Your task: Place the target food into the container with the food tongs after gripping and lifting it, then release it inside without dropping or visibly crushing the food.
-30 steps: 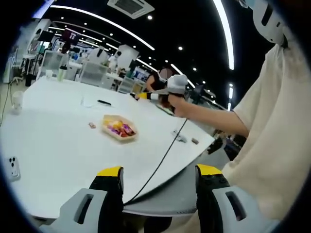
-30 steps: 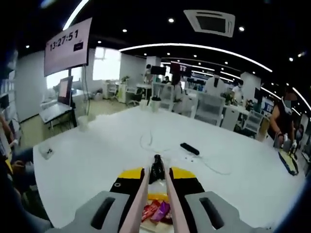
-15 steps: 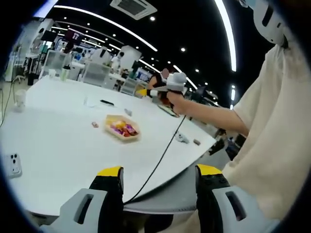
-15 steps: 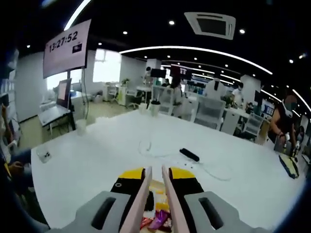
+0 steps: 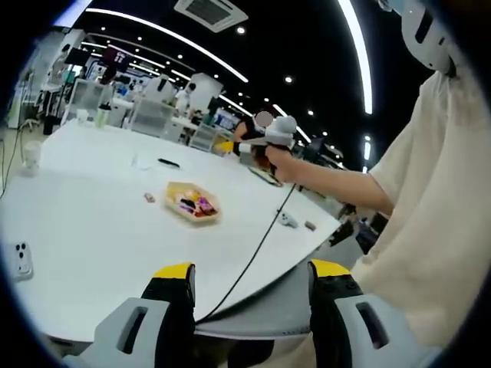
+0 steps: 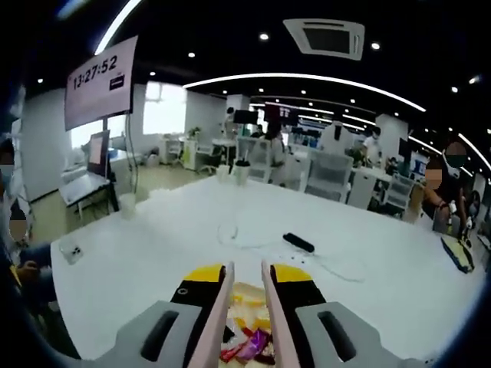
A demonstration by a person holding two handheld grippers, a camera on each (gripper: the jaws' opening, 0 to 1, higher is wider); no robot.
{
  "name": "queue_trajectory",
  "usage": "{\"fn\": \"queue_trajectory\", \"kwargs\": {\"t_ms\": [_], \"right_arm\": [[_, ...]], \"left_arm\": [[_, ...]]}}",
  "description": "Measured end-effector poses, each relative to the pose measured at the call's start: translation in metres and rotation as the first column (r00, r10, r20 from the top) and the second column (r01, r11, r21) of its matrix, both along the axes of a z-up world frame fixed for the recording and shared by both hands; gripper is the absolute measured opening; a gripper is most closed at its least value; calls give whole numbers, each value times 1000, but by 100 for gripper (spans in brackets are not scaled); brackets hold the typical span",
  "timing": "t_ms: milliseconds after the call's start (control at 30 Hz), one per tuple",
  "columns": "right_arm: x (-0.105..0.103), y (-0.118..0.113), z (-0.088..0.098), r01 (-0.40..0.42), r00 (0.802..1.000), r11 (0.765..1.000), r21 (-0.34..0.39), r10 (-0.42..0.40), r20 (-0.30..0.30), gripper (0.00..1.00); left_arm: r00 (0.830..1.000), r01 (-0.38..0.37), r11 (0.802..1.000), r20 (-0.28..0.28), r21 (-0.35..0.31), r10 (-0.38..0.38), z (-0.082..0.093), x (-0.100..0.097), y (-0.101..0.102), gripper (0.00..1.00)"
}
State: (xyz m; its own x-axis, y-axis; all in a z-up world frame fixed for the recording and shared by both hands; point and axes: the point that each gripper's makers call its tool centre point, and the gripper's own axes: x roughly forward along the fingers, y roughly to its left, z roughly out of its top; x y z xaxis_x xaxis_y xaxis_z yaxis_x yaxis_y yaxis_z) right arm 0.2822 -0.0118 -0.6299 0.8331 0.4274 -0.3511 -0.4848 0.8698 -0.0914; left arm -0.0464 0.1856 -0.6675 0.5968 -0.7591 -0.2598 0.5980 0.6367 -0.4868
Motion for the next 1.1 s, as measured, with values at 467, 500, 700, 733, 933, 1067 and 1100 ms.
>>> {"fn": "queue_trajectory", "kwargs": {"t_ms": [467,500,700,733,933,1067,1100], "right_arm": [[-11,21,-7,-37,999,999,-24,37,-14,28],[-13,24,-7,-40,999,999,-20,40,-17,29],[-20,41,-15,-95,994,995,-37,93,-50,29],[-20,43,-16,-102,994,994,-41,99,-55,29],[-26,57,-27,-156,984,986,-64,149,-97,29],[-28,66,-34,-186,977,979,-87,176,-120,29],[-28,68,-36,-193,975,977,-89,182,-124,29]], "left_arm": [[1000,-17,1000,11,-9,17,2,-1,2,58],[1000,-18,1000,12,-10,18,3,-1,3,58],[1000,-24,1000,14,-12,25,3,-2,5,58],[1000,-26,1000,15,-12,26,3,-1,6,58],[999,-29,999,17,-16,29,3,0,7,58],[999,-35,999,16,-19,35,2,1,8,58],[999,-36,999,15,-20,37,1,1,9,58]]}}
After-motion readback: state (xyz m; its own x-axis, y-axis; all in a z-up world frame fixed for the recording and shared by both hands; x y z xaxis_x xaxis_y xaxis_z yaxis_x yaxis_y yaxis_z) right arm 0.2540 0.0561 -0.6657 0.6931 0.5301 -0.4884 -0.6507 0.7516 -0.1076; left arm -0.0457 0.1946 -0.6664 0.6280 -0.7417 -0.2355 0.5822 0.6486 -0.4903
